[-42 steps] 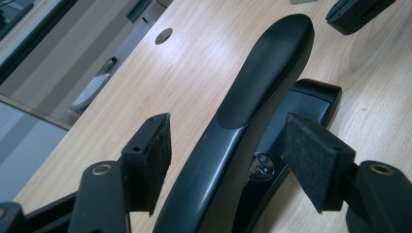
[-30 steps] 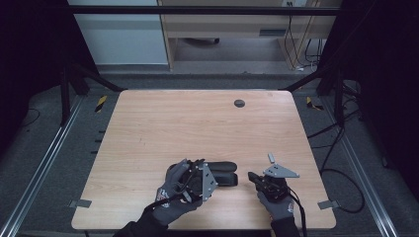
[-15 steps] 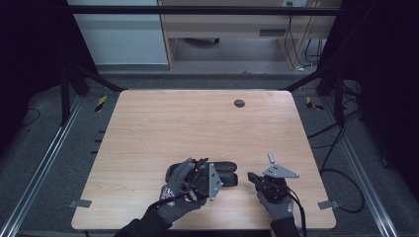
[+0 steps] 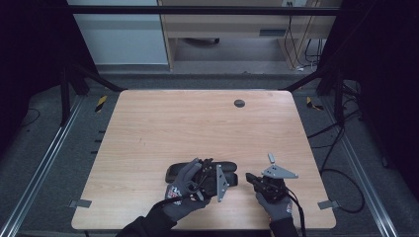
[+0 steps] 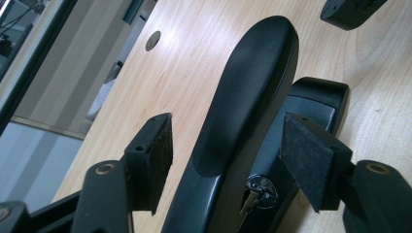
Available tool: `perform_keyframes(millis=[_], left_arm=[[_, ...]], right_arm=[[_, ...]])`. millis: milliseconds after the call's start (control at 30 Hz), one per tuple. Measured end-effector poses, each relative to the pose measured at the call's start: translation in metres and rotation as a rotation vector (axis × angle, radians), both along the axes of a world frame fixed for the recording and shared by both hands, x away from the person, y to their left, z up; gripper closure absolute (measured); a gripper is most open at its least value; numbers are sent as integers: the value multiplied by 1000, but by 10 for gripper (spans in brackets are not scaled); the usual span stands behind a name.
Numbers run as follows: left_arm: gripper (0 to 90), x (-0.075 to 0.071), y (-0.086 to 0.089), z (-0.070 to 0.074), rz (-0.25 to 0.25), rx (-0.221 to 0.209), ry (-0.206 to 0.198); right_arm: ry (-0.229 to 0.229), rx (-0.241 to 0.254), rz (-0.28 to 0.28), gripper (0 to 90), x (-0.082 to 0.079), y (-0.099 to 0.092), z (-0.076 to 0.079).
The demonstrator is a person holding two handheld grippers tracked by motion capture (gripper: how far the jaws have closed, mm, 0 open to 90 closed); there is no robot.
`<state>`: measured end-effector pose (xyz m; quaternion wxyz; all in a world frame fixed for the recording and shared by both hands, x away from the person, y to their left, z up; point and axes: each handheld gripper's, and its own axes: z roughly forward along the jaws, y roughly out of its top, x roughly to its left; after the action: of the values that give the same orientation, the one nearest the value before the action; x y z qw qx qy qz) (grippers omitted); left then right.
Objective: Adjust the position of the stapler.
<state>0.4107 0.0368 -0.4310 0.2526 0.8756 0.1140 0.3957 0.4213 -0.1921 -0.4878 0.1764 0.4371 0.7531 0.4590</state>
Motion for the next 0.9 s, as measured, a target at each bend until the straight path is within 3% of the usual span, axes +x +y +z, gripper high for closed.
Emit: perform_keyframes(millis=[300,367,400,467,500,667,767,900], left_arm=[[401,5,-7,-6,-3,40,-2],[410,6,-9,-9,-2,31,-5],[413,7,-9,-8,-1,51,-7],[421,7,-11,-10,-3,40,-1],[423,7,-12,-10,-5,65,-1],[448,8,-16,-12,-10,85,-18],[463,11,-17,-12,-7,76,-13],[486,9,-19,-14,-8,105,-41]], right_arm=[[11,9,17,900,1,5,-1],[11,10,17,900,1,7,-1],[9,10,21,900,1,7,-1],[17,16,23,900,1,8,-1],[16,16,26,900,1,9,-2],[23,15,34,900,3,15,-4],[32,20,44,900,4,18,-6],[38,25,44,900,6,22,-8]])
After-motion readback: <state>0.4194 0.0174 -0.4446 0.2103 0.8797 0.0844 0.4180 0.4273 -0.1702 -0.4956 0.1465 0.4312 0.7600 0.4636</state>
